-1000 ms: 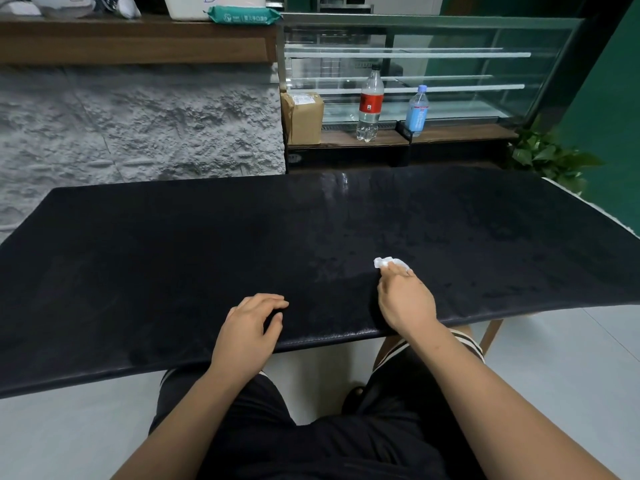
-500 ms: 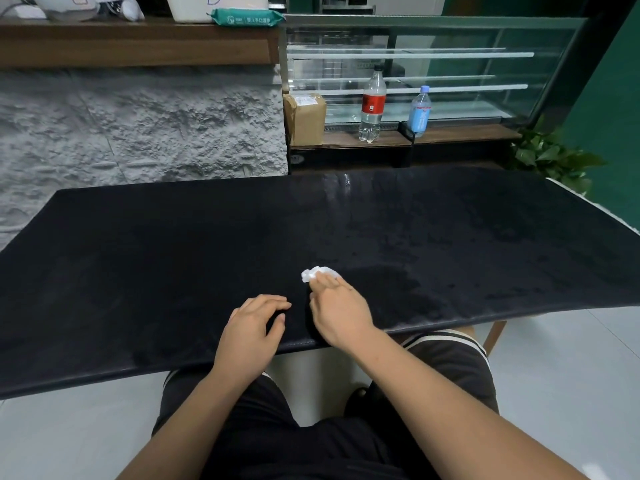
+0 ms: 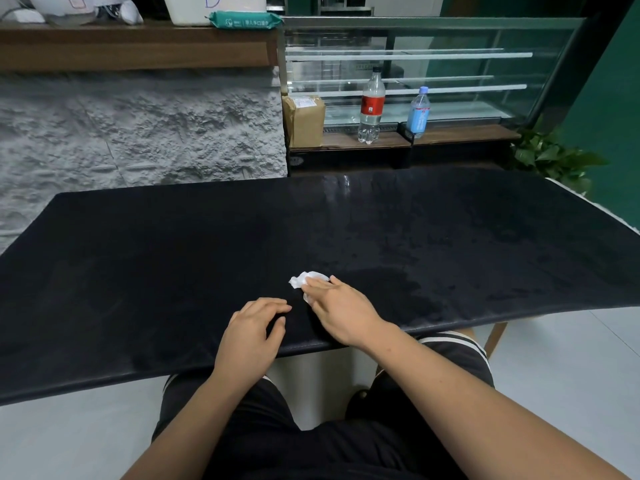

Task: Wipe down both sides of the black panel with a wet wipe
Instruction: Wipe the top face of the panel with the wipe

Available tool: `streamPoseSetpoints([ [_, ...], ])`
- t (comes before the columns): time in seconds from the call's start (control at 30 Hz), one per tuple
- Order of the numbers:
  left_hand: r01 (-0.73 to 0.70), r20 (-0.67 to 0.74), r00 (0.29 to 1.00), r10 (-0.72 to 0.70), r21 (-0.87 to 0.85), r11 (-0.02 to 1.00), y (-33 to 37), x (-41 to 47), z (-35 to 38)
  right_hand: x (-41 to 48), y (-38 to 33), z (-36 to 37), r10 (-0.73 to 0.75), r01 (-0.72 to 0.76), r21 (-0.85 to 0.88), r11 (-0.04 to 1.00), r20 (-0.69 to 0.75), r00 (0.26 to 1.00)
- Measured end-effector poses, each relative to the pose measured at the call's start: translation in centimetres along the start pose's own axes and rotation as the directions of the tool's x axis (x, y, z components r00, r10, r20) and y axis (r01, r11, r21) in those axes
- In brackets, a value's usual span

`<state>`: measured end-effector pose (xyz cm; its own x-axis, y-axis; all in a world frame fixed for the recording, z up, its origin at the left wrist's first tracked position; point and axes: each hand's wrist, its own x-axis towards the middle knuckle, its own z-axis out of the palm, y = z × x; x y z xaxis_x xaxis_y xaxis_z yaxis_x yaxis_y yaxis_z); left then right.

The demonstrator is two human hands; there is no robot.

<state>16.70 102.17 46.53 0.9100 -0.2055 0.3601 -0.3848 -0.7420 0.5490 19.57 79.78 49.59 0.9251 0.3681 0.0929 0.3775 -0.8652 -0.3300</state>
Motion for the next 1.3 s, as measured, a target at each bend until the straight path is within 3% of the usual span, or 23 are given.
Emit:
streamPoseSetpoints([
  [0.33, 0.017, 0.017, 1.000, -0.017, 0.013, 1.000, 0.3, 0.0, -0.2, -1.6, 6.1, -3.1, 0.146, -0.146, 0.007, 0.989, -0.042, 0.988],
  [0.6, 0.023, 0.022, 0.999, -0.024, 0.019, 1.000, 0.4, 0.0, -0.4, -3.0, 10.5, -5.7, 0.333, -0.335, -0.003, 0.942, -0.084, 0.939],
  [0.93, 0.029, 0.020, 0.999, -0.029, 0.014, 0.999, 0.3, 0.0, -0.2, -1.2, 9.5, -5.1, 0.472, -0.476, 0.020, 0.879, -0.163, 0.866],
  [1.3, 0.030, 0.021, 0.999, -0.030, -0.005, 1.000, 0.3, 0.0, -0.3, 2.7, 2.6, -1.7, 0.254, -0.257, -0.007, 0.966, -0.126, 0.959],
])
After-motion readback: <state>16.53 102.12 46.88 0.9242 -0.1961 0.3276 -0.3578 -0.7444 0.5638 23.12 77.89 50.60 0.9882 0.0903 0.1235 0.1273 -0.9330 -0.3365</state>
